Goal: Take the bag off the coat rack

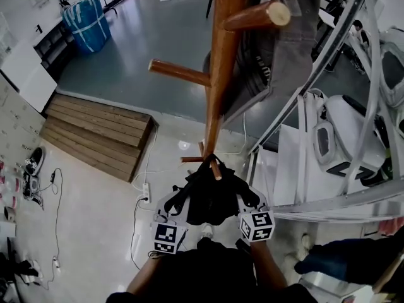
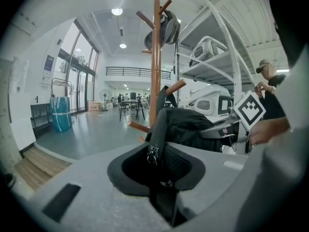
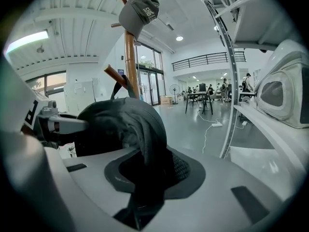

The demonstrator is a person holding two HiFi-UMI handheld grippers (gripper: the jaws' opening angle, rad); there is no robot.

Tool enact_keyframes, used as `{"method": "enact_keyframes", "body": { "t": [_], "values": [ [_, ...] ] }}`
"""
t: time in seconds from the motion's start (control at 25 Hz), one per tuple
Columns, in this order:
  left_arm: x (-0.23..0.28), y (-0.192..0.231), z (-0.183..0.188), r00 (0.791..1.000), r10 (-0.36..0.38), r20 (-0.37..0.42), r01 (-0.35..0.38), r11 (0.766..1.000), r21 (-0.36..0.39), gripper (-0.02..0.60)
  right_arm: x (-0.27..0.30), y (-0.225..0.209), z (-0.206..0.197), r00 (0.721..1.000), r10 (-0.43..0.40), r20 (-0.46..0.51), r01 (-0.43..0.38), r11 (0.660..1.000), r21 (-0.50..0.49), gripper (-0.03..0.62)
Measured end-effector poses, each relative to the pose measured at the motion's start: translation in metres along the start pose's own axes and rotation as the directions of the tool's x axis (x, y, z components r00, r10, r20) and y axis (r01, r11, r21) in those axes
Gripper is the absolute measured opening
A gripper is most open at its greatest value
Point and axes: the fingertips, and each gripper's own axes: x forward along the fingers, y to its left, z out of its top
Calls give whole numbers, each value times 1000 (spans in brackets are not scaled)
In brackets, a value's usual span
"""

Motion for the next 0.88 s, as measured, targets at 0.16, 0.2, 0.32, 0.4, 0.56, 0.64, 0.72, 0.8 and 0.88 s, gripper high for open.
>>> {"method": "enact_keyframes", "body": {
  "t": [0.16,0.2,0.32,0.4,0.56,0.64,0.72,0.8,0.88],
  "values": [
    [-8,-4,8,1000,-24,18,24,1000,7,80,-11,3,5,1000,-21,15,21,1000,5,94],
    [-10,-5,10,999,-31,23,31,999,10,80,-15,4,6,999,-26,19,26,1000,7,94],
    [-17,-9,14,998,-51,35,50,999,15,79,-25,8,7,999,-44,30,44,999,9,94],
    [-22,-10,15,997,-63,42,63,998,17,80,-32,11,8,998,-56,36,56,998,11,92],
    [-33,-17,19,994,-92,57,91,996,24,78,-49,18,7,996,-83,45,82,996,17,91],
    [-39,-21,20,992,-107,65,105,994,28,78,-58,22,6,994,-97,50,96,995,20,91],
    [-45,-24,20,990,-122,73,120,992,33,78,-66,25,4,992,-110,53,109,994,24,91],
    [-50,-28,21,987,-137,80,134,990,36,78,-74,28,3,991,-123,58,122,992,27,91],
    [-56,-32,21,985,-151,85,148,988,39,77,-82,31,1,989,-135,62,133,991,30,91]
  ]
}}
